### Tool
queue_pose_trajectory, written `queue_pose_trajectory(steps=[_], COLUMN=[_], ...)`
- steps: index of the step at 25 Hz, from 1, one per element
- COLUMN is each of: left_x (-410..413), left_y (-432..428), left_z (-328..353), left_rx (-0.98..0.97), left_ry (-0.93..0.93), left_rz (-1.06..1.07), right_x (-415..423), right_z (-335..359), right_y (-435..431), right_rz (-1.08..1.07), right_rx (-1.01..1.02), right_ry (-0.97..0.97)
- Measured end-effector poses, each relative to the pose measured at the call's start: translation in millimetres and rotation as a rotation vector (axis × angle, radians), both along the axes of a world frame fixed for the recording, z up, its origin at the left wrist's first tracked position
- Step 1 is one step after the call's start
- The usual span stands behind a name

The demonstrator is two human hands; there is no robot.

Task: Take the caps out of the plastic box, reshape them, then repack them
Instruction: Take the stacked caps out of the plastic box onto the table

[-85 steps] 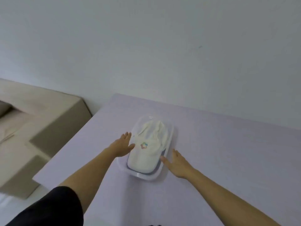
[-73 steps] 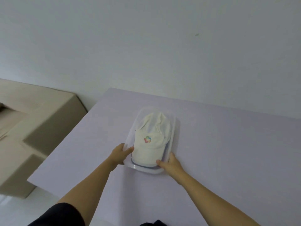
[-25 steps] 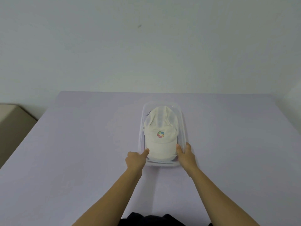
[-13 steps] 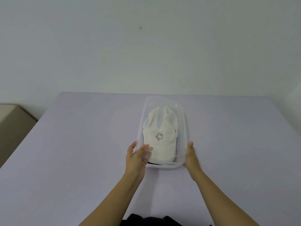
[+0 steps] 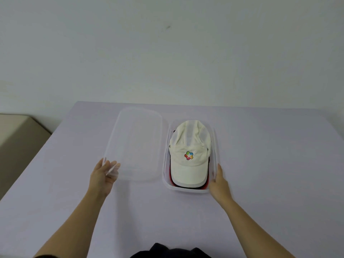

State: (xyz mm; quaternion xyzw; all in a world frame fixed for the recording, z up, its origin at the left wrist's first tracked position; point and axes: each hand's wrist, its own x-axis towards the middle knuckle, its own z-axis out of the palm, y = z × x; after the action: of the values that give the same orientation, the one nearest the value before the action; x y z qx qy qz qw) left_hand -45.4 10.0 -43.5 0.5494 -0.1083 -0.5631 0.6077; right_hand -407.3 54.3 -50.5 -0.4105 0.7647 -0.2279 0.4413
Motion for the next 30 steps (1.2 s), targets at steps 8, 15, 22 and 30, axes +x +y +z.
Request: queue_pose_trajectory(steps=[8, 15, 22, 30], left_x=[-15.0, -22.1, -81.6, -182.1], left_y=[8.3, 1.3, -9.7, -15.9], left_z=[-52.4, -51.6, -28.2, -20.8], left_rx=[0.333, 0.553, 0.244, 0.072], left_ry=[-0.536, -1.196, -1.359, -1.051], left_rz=[-0.29, -0.585, -0.596, -0.702], right_x=[-3.5, -6.4, -1.1, 10.1], right_z=[-2.9, -7.6, -2.2, 15.6], right_y=[-2.8, -5.8, -9.0, -45.9], right_rz=[0.015, 0.036, 0.222, 0.986], right_rx=[0.033, 0.002, -0.119, -0.11], right_ry=[0.016, 0.031, 0.387, 0.669])
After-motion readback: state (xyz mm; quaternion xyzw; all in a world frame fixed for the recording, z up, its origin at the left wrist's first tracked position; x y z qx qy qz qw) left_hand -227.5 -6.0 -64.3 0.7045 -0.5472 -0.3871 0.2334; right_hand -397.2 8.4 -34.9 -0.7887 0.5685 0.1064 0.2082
